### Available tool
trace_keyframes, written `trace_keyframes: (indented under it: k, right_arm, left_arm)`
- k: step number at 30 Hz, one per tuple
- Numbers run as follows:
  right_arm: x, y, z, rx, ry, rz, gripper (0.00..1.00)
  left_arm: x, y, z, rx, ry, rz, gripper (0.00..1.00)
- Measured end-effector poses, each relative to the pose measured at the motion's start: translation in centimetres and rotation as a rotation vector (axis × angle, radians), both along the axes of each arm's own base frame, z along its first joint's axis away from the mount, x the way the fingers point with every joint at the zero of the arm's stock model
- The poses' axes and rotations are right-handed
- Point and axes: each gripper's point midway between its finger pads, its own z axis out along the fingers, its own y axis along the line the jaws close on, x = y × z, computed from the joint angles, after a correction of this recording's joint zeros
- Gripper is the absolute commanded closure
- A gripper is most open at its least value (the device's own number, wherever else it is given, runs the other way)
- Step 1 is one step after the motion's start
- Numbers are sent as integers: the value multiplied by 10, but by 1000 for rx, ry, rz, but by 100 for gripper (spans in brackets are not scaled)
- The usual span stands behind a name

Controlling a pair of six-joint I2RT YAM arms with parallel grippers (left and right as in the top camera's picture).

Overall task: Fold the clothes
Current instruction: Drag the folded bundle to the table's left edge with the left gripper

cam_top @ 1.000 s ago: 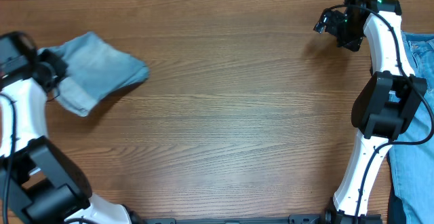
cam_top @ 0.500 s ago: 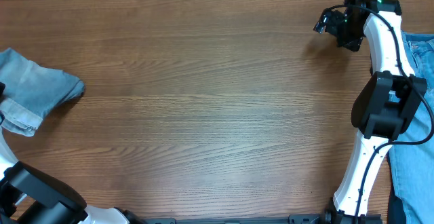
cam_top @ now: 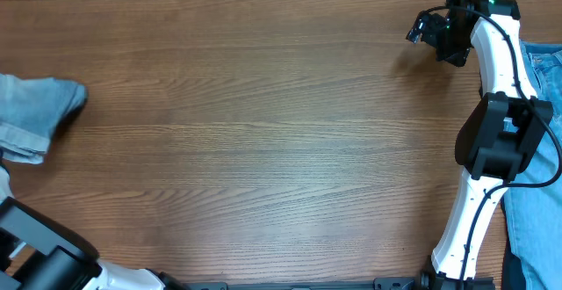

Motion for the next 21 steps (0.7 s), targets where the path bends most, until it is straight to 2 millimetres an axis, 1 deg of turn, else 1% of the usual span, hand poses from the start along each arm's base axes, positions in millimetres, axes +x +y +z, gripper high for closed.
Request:
trace_keyframes:
  k: [1,2,3,4,5,6,7,9,11,13,14,16,17,18,19,20,21]
  right_arm:
    - [0,0,0,0,0,0,0]
    - [0,0,0,0,0,0,0]
    - [0,0,0,0,0,0,0]
    - [0,0,0,0,0,0,0]
    - [0,0,0,0,0,0,0]
    - [0,0,0,0,0,0,0]
    - [0,0,0,0,0,0,0]
    - [0,0,0,0,-1,0,0]
    - [0,0,0,0,0,0,0]
    - [0,0,0,0,-1,0,0]
    - [0,0,0,0,0,0,0]
    - [0,0,0,0,0,0,0]
    - [0,0,0,0,0,0,0]
    - [0,0,0,0,0,0,0]
    - [0,0,0,0,0,0,0]
    - [0,0,0,0,0,0,0]
    - [0,0,0,0,0,0,0]
  left_arm:
    - [7,2,11,29,-69,-47,96]
    - [18,1,38,98,-184,-139,96]
    - [24,-3,63,145,-275,-203,96]
    - [26,-7,75,154,-318,-236,96]
    - [26,-12,82,133,-350,-272,96]
    - [27,-18,75,78,-345,-293,96]
    - [27,-22,63,17,-321,-296,96]
    - [19,-26,29,-107,-235,-257,96]
    - [12,-21,12,-135,-177,-199,96]
    - [12,-17,7,-124,-164,-185,96]
    - [12,-15,1,-133,-158,-183,96]
    - [14,-12,-27,-178,-131,-176,96]
    - [15,-11,-46,-213,-111,-172,96]
    - [15,-11,-57,-235,-98,-169,96]
    - [13,-14,-73,-276,-73,-162,96]
    - [11,-14,-78,-289,-64,-158,96]
    - [6,-16,-86,-319,-32,-133,96]
